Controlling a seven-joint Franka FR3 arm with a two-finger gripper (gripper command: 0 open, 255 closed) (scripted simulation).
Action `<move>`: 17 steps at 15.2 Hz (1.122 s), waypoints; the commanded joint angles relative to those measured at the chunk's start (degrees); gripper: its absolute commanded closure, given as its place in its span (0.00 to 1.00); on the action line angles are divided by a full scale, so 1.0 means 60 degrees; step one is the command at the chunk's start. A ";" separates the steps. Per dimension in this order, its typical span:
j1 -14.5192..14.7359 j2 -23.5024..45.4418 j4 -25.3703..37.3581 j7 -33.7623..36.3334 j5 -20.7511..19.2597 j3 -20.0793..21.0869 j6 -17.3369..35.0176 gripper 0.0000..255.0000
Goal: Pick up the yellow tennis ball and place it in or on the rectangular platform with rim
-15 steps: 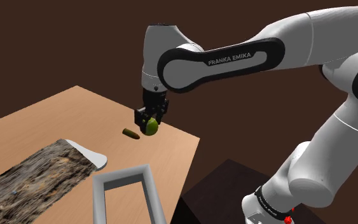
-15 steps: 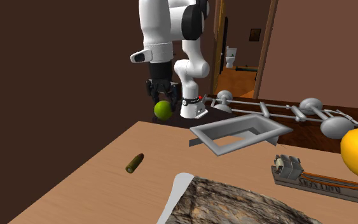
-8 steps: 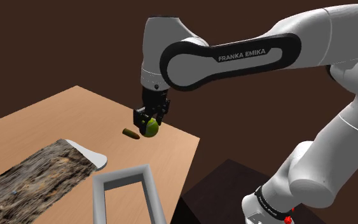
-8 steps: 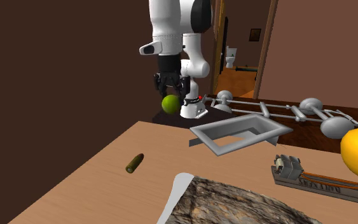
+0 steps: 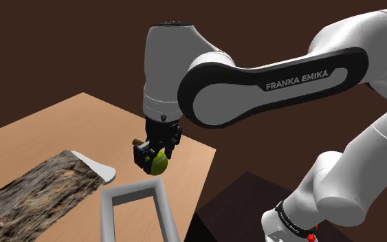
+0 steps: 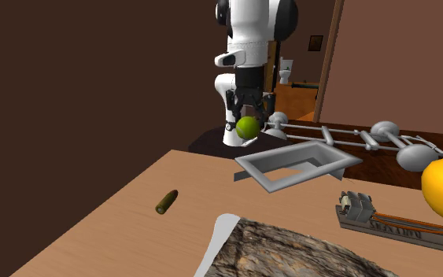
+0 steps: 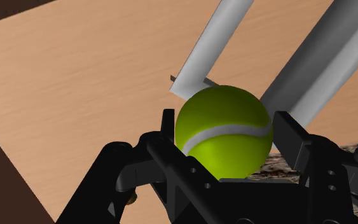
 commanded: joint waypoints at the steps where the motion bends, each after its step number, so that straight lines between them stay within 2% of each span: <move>1: 0.0210 -0.0110 -0.0036 0.0411 0.0089 0.0221 -0.0028 1.00; 11: 0.1394 0.0333 0.0457 0.3003 -0.0064 0.1554 0.0031 1.00; 17: 0.1434 0.0636 -0.0056 0.3107 -0.0253 0.1582 0.0784 1.00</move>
